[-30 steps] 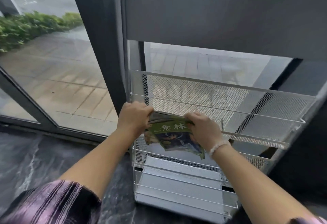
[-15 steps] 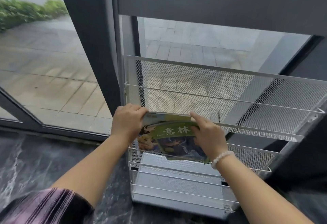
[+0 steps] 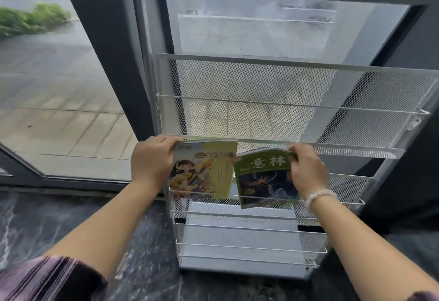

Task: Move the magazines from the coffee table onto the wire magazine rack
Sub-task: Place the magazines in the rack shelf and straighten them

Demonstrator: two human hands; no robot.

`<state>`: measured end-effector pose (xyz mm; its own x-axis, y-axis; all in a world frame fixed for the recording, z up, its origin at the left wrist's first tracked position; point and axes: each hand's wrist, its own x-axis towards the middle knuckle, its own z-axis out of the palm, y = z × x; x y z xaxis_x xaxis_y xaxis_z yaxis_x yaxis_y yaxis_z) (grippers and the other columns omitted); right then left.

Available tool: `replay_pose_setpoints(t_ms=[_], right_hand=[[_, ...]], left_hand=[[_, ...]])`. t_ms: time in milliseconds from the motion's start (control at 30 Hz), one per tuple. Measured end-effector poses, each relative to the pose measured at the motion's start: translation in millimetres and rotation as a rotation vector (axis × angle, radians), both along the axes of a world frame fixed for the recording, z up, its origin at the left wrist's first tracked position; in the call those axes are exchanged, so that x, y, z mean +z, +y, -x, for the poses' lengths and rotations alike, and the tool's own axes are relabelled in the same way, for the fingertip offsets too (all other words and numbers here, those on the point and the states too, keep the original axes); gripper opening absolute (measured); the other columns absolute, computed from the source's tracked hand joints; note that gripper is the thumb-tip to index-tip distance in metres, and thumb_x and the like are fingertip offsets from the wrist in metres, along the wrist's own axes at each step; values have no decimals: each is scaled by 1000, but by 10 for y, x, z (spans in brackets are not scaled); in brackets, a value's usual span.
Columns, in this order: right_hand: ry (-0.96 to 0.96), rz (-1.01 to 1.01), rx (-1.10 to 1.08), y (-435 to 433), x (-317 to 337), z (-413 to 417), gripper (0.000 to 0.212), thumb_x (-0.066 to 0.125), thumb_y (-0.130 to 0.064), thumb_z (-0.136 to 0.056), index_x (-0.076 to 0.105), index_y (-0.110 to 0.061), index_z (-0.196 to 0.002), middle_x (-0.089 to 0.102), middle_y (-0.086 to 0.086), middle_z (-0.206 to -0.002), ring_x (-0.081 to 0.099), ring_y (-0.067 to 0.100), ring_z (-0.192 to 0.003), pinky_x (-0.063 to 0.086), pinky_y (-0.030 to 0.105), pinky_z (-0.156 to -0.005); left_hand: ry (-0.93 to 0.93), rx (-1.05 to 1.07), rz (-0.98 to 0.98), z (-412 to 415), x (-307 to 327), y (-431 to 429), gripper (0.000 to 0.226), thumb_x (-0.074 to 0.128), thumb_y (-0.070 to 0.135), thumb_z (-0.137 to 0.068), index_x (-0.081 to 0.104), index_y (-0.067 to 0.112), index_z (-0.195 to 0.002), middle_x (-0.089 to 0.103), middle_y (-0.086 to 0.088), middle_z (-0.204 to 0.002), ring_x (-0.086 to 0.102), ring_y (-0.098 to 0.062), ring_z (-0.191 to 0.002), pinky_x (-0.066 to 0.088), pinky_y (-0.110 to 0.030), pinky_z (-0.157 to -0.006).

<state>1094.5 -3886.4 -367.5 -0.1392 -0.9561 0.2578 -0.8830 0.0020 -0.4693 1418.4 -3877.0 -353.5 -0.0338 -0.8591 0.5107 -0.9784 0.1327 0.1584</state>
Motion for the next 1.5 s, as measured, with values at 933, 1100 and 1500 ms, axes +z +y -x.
replay_pose_setpoints(t_ms=[933, 1100, 1500], right_hand=[[29, -70, 154, 156, -51, -28, 39, 60, -12, -87, 55, -16, -125, 62, 5, -123, 52, 20, -118, 42, 38, -103], [-179, -248, 483, 203, 601, -484, 50, 64, -15, -85, 47, -19, -132, 59, -1, -123, 55, 11, -106, 51, 34, -95], [-12, -186, 313, 478, 1303, -823, 16, 52, -9, -84, 64, -13, -94, 64, 4, -77, 60, 23, -71, 54, 35, -65]], left_hand=[[171, -83, -90, 198, -17, 3, 28, 43, 23, -86, 65, 9, -95, 68, -13, -90, 56, -35, -86, 44, -42, -71], [187, -161, -141, 324, 348, 124, 32, 40, 28, -86, 65, 10, -92, 66, -11, -85, 55, -33, -84, 45, -41, -72], [177, -45, -333, 729, 852, 578, 80, 58, 47, -78, 24, 13, -143, 30, -10, -147, 26, -28, -136, 21, -47, -111]])
